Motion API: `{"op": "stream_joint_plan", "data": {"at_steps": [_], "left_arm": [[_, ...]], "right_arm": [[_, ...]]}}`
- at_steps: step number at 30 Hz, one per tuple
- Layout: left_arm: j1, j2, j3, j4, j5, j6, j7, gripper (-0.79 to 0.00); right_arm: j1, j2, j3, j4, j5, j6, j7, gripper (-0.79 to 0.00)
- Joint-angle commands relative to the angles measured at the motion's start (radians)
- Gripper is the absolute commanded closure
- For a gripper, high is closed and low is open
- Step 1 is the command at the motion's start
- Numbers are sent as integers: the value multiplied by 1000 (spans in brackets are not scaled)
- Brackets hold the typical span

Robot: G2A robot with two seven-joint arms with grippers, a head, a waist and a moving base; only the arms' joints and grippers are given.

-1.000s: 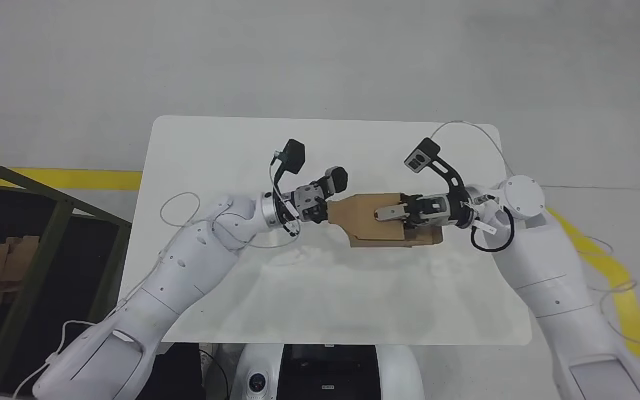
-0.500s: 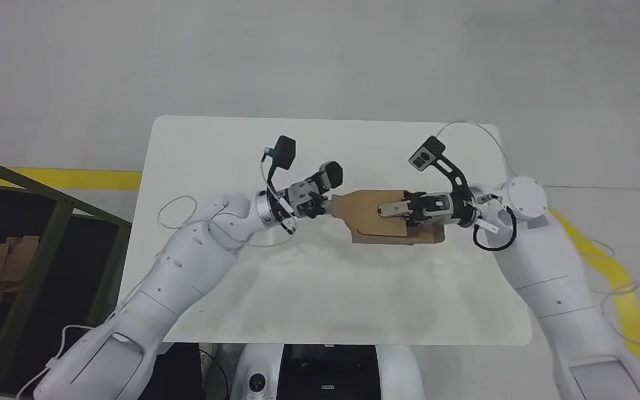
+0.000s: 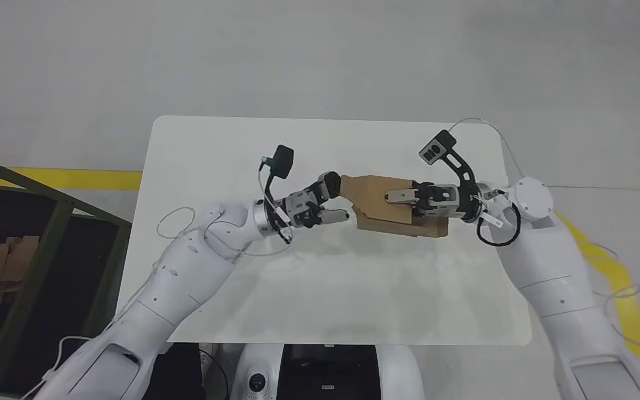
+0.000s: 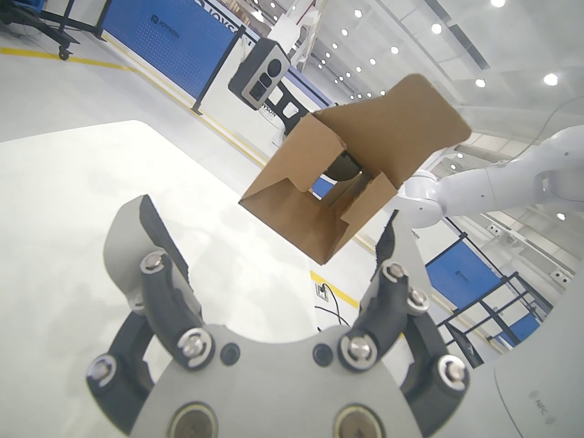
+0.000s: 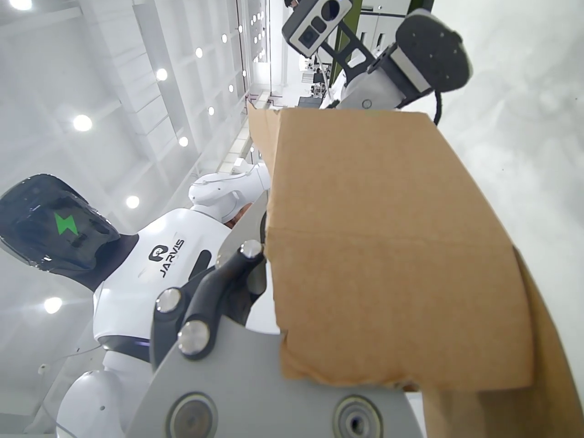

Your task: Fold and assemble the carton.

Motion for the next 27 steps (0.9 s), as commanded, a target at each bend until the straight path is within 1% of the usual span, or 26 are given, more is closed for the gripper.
{"op": "stream_joint_plan", "data": {"at_steps": [1,5,8,11,15,20,25,27], "left_arm": [[-6,-3,8,-2,8,12,-7,-785],[-20,-13,20,6,2,63,-4,-785],[-32,-19,31,10,-7,97,-23,-785],[-42,-23,40,12,-14,114,-42,-785],[-49,-28,40,14,-25,111,-50,-785],[-34,-23,8,22,-46,100,-39,-785],[3,-9,-47,16,-62,112,-46,-785],[21,-3,-74,5,-70,123,-50,-785]], "right_arm": [[-1,0,-1,-4,-5,1,-6,0],[-5,0,-3,-23,-23,4,-19,0],[-11,1,-2,-40,-39,7,-32,0],[-16,2,0,-51,-50,8,-43,0],[-22,4,7,-52,-59,6,-62,0],[-27,9,35,-29,-88,-20,-97,0],[-27,13,50,-1,-130,-43,-142,0],[-23,14,48,11,-172,-46,-172,0]]}}
